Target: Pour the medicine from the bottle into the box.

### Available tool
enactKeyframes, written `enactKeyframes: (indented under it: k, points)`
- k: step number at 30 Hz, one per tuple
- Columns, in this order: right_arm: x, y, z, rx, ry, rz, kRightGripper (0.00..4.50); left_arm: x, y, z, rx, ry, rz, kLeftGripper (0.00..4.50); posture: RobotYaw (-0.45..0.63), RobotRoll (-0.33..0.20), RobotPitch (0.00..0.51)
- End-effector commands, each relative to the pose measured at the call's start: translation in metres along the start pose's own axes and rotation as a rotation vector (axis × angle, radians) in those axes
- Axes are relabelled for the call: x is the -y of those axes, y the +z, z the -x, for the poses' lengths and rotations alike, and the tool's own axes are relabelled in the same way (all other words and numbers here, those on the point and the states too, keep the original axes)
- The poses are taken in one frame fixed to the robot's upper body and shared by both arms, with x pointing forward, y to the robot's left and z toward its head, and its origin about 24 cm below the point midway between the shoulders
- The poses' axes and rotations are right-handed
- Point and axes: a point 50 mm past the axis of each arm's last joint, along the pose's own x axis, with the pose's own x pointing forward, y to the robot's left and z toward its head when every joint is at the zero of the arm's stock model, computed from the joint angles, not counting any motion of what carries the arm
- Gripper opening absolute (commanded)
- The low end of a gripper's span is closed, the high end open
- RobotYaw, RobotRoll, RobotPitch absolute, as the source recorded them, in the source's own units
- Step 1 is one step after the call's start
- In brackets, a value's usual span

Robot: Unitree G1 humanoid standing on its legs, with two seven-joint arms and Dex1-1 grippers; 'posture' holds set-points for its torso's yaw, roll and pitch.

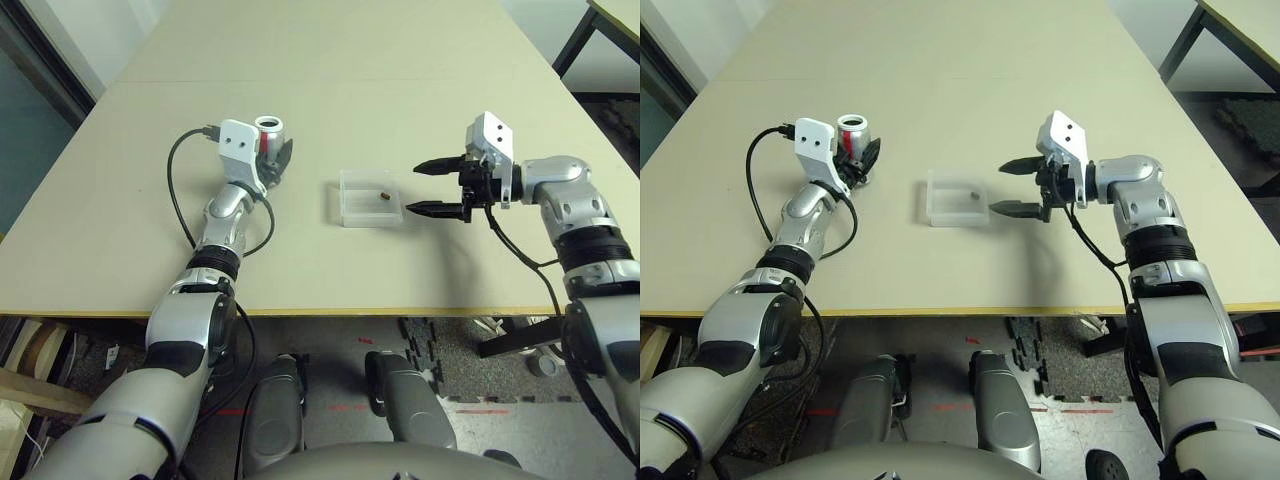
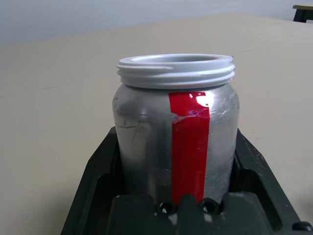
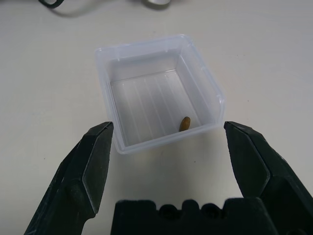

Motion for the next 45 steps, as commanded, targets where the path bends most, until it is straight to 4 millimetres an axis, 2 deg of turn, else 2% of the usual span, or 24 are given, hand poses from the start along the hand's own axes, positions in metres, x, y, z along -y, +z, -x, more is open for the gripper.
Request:
enactKeyframes:
  k: [1,19,23,25,45]
  points:
    - [0.001,0.004,0.002,-0.007,-0.001,0.019,4.5,0.005,-0.009,0.006,0.006,0.004,0.03,2.71,-0.08,0.0,0.148]
    - [0.0,0.003,-0.001,-0.002,0.0,0.016,4.5,0.027,-0.027,0.012,-0.02,-0.047,0.066,2.71,-0.09,0.0,0.152]
    - [0.0,0.003,-0.002,-0.002,-0.001,0.016,4.5,0.026,-0.029,0.014,-0.026,-0.049,0.064,3.79,-0.09,0.0,0.153]
    - [0.0,0.003,-0.003,-0.001,-0.001,0.016,4.5,0.026,-0.029,0.015,-0.025,-0.05,0.062,4.48,-0.09,0.0,0.153]
    - [0.001,0.001,-0.009,0.008,-0.002,0.008,4.5,0.027,-0.029,0.029,0.044,-0.098,0.085,4.48,-0.06,0.0,0.15]
